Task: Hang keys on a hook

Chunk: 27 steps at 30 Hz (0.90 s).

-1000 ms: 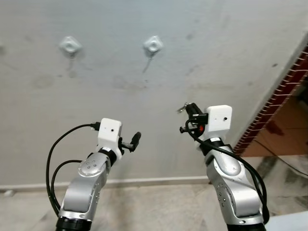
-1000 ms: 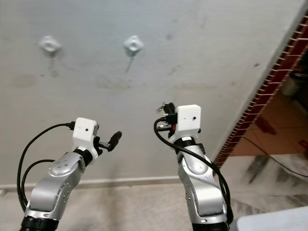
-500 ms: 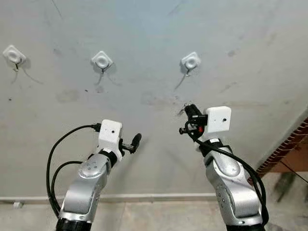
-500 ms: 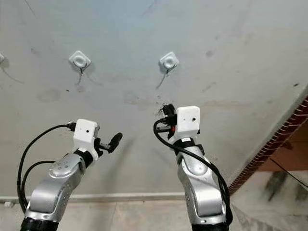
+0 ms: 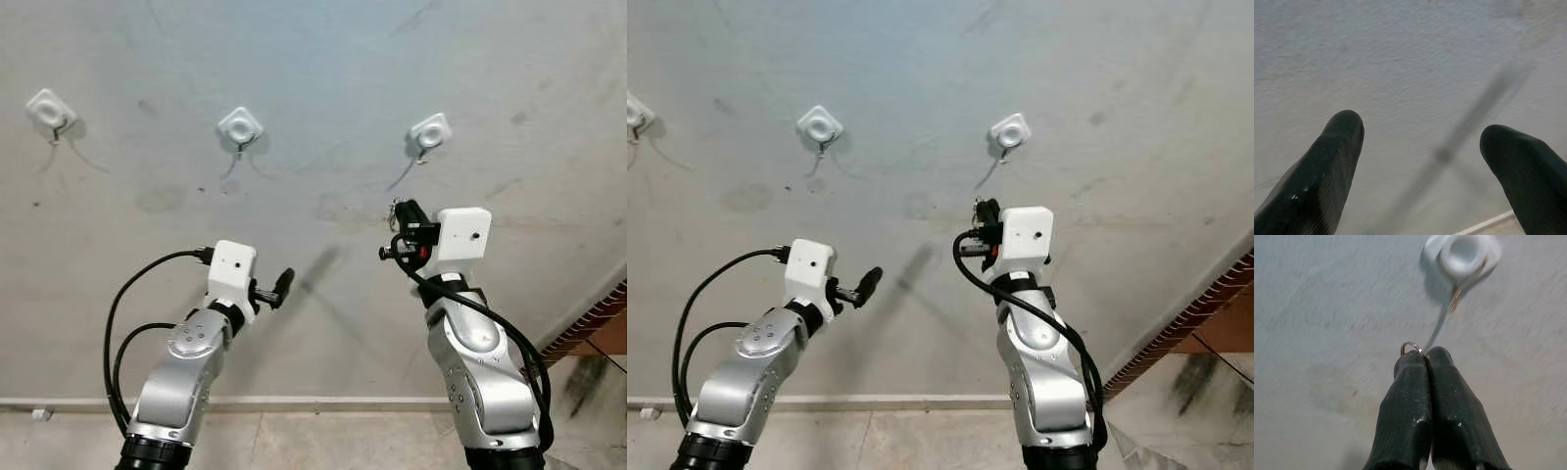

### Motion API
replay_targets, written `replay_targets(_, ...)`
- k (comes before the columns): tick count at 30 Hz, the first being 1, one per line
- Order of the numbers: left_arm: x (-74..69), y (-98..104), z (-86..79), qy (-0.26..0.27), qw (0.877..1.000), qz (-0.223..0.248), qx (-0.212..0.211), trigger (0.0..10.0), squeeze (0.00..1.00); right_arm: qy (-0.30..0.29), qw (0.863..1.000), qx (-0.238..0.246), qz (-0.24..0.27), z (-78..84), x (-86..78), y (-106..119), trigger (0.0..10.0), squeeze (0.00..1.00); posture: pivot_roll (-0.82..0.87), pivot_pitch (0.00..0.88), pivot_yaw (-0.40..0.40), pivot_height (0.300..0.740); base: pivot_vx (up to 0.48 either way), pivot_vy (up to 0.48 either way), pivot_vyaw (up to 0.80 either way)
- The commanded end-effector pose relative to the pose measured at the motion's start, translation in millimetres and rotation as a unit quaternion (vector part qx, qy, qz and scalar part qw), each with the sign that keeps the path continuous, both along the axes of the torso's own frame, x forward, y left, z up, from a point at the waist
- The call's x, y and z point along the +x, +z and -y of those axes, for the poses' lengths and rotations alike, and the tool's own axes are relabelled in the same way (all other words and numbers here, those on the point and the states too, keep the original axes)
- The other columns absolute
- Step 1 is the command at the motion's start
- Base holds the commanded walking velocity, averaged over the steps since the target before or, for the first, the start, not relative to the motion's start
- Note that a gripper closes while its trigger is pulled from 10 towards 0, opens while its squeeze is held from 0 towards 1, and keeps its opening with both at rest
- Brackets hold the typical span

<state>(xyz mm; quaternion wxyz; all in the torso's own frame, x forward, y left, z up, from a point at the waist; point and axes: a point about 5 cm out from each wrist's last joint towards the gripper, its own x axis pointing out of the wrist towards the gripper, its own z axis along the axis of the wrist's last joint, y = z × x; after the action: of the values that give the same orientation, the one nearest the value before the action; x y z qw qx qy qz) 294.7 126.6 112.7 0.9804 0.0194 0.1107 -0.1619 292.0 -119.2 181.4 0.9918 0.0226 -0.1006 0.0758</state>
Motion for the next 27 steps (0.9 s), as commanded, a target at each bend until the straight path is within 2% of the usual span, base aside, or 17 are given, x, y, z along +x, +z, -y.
replay_targets(1, 3.6, -2, -7.6, 0.016, 1.000, 0.000, 0.009, 10.0, 0.00, -0.018, 1.000, -0.004, 0.023, 5.9, 3.8, 8, 10.0, 0.00, 0.10, 0.014, -0.047, 0.740, 0.000, 0.000, 0.00)
replay_targets(8, 2.2, -2, -2.6, -0.001, 1.000, 0.002, 0.005, 10.0, 0.00, -0.033, 0.998, 0.008, 0.048, 10.3, 20.2, 19, 10.0, 0.00, 0.13, 0.029, -0.050, 0.740, 0.000, 0.000, 0.00)
replay_targets(13, -1.3, -1, -3.2, 0.001, 1.000, 0.002, 0.001, 10.0, 0.00, -0.024, 0.998, 0.013, 0.058, 5.7, 26.6, 25, 10.0, 0.00, 0.14, 0.043, -0.055, 0.740, 0.000, 0.000, 0.00)
replay_targets(17, -8.7, -4, -2.7, -0.006, 1.000, -0.009, -0.004, 10.0, 0.00, -0.013, 0.998, 0.014, 0.065, 0.3, 31.1, 28, 10.0, 0.00, 0.15, 0.049, -0.058, 0.740, 0.000, 0.000, 0.00)
replay_targets(21, -21.4, -6, 4.2, -0.047, 0.999, -0.012, 0.002, 10.0, 0.00, -0.012, 0.997, 0.015, 0.069, 0.2, 37.4, 29, 10.0, 0.00, 0.16, 0.059, -0.060, 0.740, 0.000, 0.000, 0.00)
replay_targets(27, -24.9, -6, 4.2, -0.047, 0.999, -0.018, -0.002, 10.0, 0.00, -0.017, 0.997, 0.015, 0.072, 0.9, 40.3, 30, 10.0, 0.00, 0.16, 0.068, -0.059, 0.740, 0.000, 0.000, 0.00)
